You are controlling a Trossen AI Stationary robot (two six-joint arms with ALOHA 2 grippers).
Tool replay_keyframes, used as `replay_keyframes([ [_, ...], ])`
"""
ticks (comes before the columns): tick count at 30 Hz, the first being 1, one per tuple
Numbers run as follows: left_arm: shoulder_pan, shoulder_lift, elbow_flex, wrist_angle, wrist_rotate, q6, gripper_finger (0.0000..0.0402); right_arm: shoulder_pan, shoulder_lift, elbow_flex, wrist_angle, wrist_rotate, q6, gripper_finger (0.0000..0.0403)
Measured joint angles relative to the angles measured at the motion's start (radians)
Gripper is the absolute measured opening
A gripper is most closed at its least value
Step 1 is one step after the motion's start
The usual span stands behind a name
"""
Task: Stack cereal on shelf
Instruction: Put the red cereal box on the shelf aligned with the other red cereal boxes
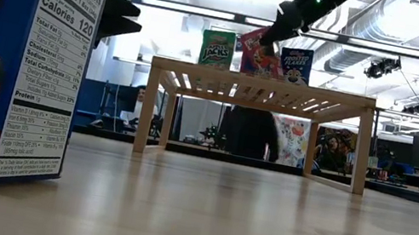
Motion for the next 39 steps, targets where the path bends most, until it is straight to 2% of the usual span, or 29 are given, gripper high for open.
replay_keyframes([
  [5,0.008,0.000,0.000,-0.004,0.000,0.000,0.0170,0.000,0.000,0.000,0.003,-0.002,0.007,0.0207],
  [12,0.008,0.000,0.000,-0.005,0.000,0.001,0.0170,0.000,0.000,0.000,0.005,-0.122,0.082,0.0194],
  [16,0.008,0.000,0.000,-0.005,0.000,-0.003,0.0170,0.000,0.004,0.000,0.006,-0.123,0.105,0.0189],
  [24,0.007,0.000,0.000,-0.004,0.000,-0.036,0.0170,0.000,0.012,-0.001,0.029,-0.028,0.111,0.0189],
  [30,0.007,0.000,0.000,-0.003,0.000,-0.055,0.0170,-0.006,0.011,-0.001,0.051,-0.055,0.070,0.0183],
  [33,0.007,0.000,0.000,-0.002,0.000,-0.058,0.0170,-0.020,0.011,-0.001,0.043,-0.102,0.081,0.0168],
  [39,0.007,0.000,0.000,-0.001,0.000,-0.073,0.0170,-0.037,0.010,-0.001,0.030,-0.130,0.097,0.0138],
])
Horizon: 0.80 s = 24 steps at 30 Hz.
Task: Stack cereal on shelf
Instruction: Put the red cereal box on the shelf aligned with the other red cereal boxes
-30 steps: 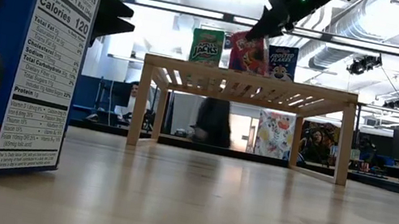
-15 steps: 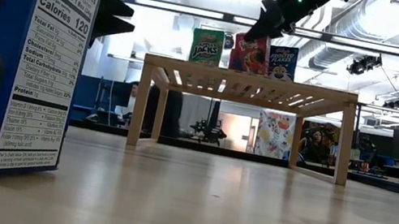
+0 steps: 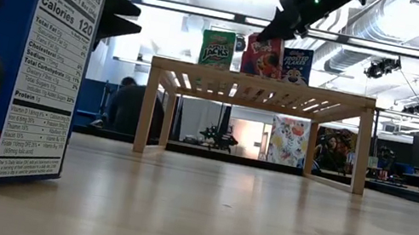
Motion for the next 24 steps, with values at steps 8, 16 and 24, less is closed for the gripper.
replay_keyframes([
  [8,0.000,0.000,0.000,0.010,0.000,0.000,0.0170,-0.009,0.001,0.000,0.038,-0.105,-0.023,0.0134],
  [16,0.000,0.000,0.000,0.010,0.000,-0.004,0.0170,-0.028,0.008,-0.001,0.044,-0.125,0.003,0.0145],
  [24,0.000,0.000,0.000,0.010,0.001,0.011,0.0170,-0.027,0.008,-0.001,0.117,-0.099,-0.003,0.0215],
])
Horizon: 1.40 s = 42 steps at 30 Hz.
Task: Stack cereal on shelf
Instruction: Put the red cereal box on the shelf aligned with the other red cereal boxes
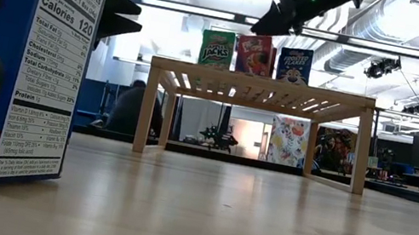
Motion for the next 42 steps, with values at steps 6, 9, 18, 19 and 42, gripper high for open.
replay_keyframes([
  [6,0.000,0.000,0.000,-0.002,0.000,0.000,0.0170,0.004,-0.014,0.000,0.034,0.041,-0.033,0.0235],
  [9,0.000,0.000,0.000,-0.017,0.000,0.000,0.0170,0.028,-0.033,0.000,0.005,0.054,-0.051,0.0233],
  [18,0.000,0.000,0.000,-0.017,-0.001,0.018,0.0170,0.170,-0.023,0.001,-0.117,0.119,-0.017,0.0113],
  [19,0.000,0.000,0.000,-0.017,-0.001,0.020,0.0170,0.180,-0.010,0.001,-0.119,0.134,-0.008,0.0095],
  [42,0.000,0.000,0.000,-0.044,-0.001,0.035,0.0170,0.201,0.108,0.001,-0.082,0.498,0.098,0.0021],
])
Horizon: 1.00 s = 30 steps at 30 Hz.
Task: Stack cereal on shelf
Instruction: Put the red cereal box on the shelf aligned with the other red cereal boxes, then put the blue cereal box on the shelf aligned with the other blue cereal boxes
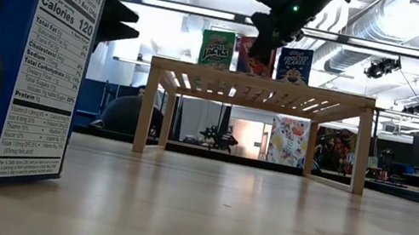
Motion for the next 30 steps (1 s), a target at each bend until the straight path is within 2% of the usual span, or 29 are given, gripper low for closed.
replay_keyframes([
  [9,0.000,0.000,0.000,-0.034,0.000,0.009,0.0170,0.042,-0.036,0.000,-0.024,0.030,0.011,0.0021],
  [13,0.000,0.000,0.000,-0.033,0.000,0.026,0.0170,0.096,-0.100,-0.008,-0.099,-0.073,0.020,0.0008],
  [17,-0.002,0.000,0.000,-0.031,0.000,0.036,0.0157,0.178,-0.170,-0.112,-0.012,-0.163,0.041,0.0002],
  [25,-0.019,0.000,0.000,-0.016,0.002,0.066,0.0070,0.375,-0.290,-0.449,0.366,-0.174,0.122,0.0000],
  [28,-0.038,0.000,0.000,-0.016,0.004,0.072,0.0024,0.450,-0.312,-0.519,0.418,-0.147,0.183,0.0000],
  [30,-0.047,0.000,0.000,-0.015,0.003,0.070,0.0006,0.501,-0.324,-0.538,0.407,-0.126,0.220,0.0000],
])
